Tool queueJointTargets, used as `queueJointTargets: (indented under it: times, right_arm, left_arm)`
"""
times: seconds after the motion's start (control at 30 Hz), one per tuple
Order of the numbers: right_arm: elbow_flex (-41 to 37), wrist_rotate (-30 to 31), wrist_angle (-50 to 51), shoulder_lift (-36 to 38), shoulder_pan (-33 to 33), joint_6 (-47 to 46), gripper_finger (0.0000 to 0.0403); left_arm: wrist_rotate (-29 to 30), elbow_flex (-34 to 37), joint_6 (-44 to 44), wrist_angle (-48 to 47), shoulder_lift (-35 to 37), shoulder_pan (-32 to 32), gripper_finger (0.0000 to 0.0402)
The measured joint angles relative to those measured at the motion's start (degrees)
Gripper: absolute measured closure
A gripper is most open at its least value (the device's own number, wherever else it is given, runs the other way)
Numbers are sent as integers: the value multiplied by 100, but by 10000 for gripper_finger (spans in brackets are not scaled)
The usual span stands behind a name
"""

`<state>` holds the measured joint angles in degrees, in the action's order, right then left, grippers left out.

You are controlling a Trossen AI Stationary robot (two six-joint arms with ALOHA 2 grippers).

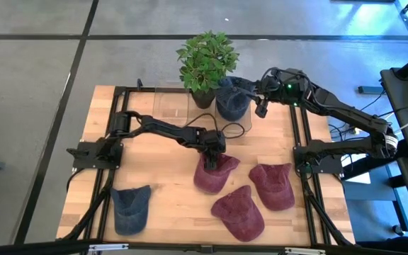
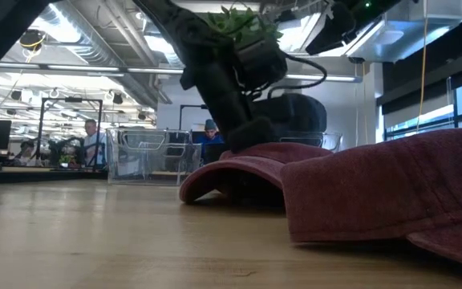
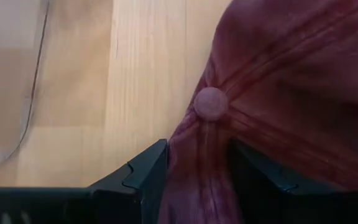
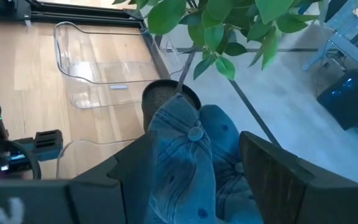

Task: Pick & Place hat
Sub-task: Put the top left red cap into the left transparent bin

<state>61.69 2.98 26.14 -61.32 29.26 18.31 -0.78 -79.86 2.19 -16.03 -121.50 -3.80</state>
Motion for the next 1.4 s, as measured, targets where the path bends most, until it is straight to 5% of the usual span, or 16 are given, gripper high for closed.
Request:
queueJointTargets:
  times: [0.23,0.57,0.77,1.17,1.4]
  right_arm:
    - [0,59,-3,0,2,31,176]
    - [0,306,-5,0,2,37,176]
    - [0,306,-10,-2,2,37,176]
    - [0,306,-23,-2,2,39,176]
    - [0,306,-67,-2,2,136,176]
  left_arm:
    - [1,-9,-78,-28,-32,-1,257]
    - [-25,-8,-102,-61,-37,-1,387]
    - [-121,31,-403,-439,188,1,394]
    - [-161,20,-540,-1862,2283,-38,397]
    - [564,17,-902,-2244,3945,-169,397]
